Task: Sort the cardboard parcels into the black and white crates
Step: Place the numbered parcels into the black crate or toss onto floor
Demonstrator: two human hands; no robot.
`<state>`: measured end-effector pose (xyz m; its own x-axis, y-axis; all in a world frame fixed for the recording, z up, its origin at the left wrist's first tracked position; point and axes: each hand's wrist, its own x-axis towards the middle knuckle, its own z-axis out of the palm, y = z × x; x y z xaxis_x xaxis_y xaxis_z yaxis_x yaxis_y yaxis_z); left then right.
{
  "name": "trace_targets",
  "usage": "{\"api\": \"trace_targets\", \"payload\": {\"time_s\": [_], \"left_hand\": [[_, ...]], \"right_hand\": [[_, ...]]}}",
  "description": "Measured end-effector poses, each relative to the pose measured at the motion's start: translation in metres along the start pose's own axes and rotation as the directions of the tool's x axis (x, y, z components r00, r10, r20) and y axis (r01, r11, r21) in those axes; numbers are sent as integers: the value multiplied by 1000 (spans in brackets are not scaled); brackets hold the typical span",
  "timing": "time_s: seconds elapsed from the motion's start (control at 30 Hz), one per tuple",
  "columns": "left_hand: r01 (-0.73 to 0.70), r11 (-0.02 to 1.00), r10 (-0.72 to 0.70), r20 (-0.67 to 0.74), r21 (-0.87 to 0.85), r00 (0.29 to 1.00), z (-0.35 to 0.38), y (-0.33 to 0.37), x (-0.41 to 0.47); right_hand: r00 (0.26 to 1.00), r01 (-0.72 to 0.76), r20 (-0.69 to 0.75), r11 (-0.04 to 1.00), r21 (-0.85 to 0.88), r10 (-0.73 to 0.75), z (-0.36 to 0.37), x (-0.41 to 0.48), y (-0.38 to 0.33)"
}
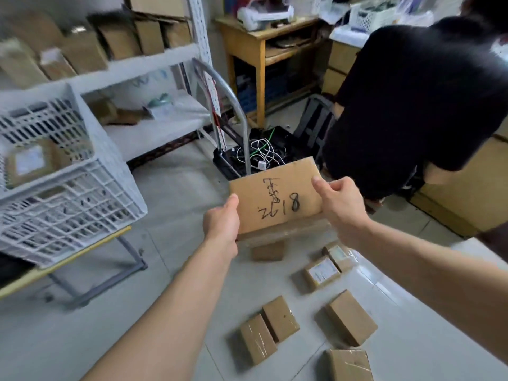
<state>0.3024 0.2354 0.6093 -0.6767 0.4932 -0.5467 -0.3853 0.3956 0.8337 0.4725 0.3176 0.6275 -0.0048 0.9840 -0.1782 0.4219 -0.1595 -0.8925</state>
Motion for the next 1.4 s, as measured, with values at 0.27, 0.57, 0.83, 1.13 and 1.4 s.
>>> {"api": "trace_targets", "payload": {"time_s": [0.27, 0.57, 0.83, 1.13, 1.4], "left_hand": [[-232, 970, 231, -26, -68, 973, -134, 155, -44], [-421, 897, 405, -128, -135, 905, -255, 268, -73], [-506, 842, 395, -427, -186, 813, -360, 286, -84], [-524, 822, 297, -617, -223, 728, -499, 290, -56], [-483, 817, 195, -636, -317, 747, -646, 299, 28]], "right_hand": [[980, 197, -9, 968, 156, -198, 33, -76, -183], [901, 377, 73, 856, 354, -427, 106, -129, -326], [744, 436, 316, 787, 437, -588, 199, -175, -388], [554, 436, 488, 734, 521, -675, 343, -240, -430], [513, 439, 561, 760, 479, -650, 527, -293, -468]]}}
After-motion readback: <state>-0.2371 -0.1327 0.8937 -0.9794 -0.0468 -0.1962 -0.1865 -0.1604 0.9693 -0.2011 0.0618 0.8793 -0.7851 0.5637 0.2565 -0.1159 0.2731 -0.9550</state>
